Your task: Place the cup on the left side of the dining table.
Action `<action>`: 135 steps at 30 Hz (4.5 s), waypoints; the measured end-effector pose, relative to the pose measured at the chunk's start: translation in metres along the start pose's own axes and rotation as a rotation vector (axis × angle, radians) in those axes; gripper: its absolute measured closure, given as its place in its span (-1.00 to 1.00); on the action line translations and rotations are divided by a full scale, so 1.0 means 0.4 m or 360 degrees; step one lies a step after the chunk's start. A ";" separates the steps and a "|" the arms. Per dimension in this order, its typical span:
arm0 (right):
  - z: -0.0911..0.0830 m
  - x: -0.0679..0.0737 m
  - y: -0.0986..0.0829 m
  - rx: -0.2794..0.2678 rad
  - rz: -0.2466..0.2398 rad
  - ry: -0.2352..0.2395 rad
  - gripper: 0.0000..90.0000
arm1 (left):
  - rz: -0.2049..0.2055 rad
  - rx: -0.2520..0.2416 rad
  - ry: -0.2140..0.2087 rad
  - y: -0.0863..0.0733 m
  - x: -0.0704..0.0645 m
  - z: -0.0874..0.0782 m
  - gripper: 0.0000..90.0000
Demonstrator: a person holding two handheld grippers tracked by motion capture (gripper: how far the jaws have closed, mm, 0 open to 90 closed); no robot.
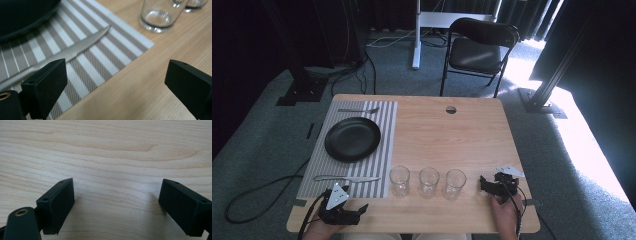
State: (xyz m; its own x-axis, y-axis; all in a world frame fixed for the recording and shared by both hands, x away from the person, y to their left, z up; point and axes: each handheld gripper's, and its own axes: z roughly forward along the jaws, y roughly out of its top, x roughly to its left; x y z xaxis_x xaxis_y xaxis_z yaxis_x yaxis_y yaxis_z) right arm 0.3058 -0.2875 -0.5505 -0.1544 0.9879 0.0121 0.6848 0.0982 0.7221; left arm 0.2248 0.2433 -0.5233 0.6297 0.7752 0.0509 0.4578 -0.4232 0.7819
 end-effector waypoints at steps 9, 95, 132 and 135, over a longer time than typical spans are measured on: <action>0.000 0.000 0.000 0.0000 0.0000 0.0000 -0.72 | 0.0065 -0.0011 -0.0032 0.019 -0.026 0.020 -0.86; 0.000 0.000 0.000 0.0000 0.0000 0.0000 -0.72 | 0.0120 -0.0293 -0.0256 0.206 -0.113 0.178 -0.69; 0.000 0.000 0.000 0.0000 0.0000 0.0000 -0.72 | 0.0028 -0.0455 -0.0163 0.204 -0.143 0.190 -0.36; 0.000 0.000 0.000 0.0000 0.0000 0.0000 -0.72 | 0.0035 -0.0431 -0.0160 0.209 -0.143 0.188 -0.35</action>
State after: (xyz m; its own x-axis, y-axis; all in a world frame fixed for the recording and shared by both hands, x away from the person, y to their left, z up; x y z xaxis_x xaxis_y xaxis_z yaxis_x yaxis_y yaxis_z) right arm 0.3058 -0.2874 -0.5505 -0.1545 0.9879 0.0119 0.6847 0.0984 0.7221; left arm 0.2743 0.1282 -0.5077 0.7027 0.7112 0.0184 0.2676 -0.2882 0.9194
